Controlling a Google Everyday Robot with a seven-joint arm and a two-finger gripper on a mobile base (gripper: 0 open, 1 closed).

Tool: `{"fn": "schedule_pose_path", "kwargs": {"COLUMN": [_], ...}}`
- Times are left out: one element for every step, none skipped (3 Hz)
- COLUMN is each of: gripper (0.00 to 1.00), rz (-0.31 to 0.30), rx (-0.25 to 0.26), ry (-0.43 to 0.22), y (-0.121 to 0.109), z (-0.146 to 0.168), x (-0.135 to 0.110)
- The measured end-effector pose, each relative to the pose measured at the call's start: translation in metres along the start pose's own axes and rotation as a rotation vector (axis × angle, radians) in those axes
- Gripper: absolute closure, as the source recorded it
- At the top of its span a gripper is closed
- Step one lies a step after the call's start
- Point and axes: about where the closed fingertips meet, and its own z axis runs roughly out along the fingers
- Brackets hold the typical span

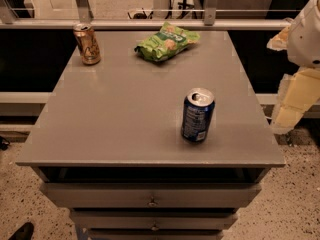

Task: Move pepsi can near green rice chip bag

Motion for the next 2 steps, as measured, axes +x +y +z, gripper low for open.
{"fn": "schedule_pose_path", "kwargs": {"gripper": [0.00,0.00], "rz": [0.000,0.042], "rx": [0.000,-0.033], "ry": [0.000,-0.095], "y": [0.000,-0.003], "z": [0.000,0.017], "x": [0.000,-0.001]}}
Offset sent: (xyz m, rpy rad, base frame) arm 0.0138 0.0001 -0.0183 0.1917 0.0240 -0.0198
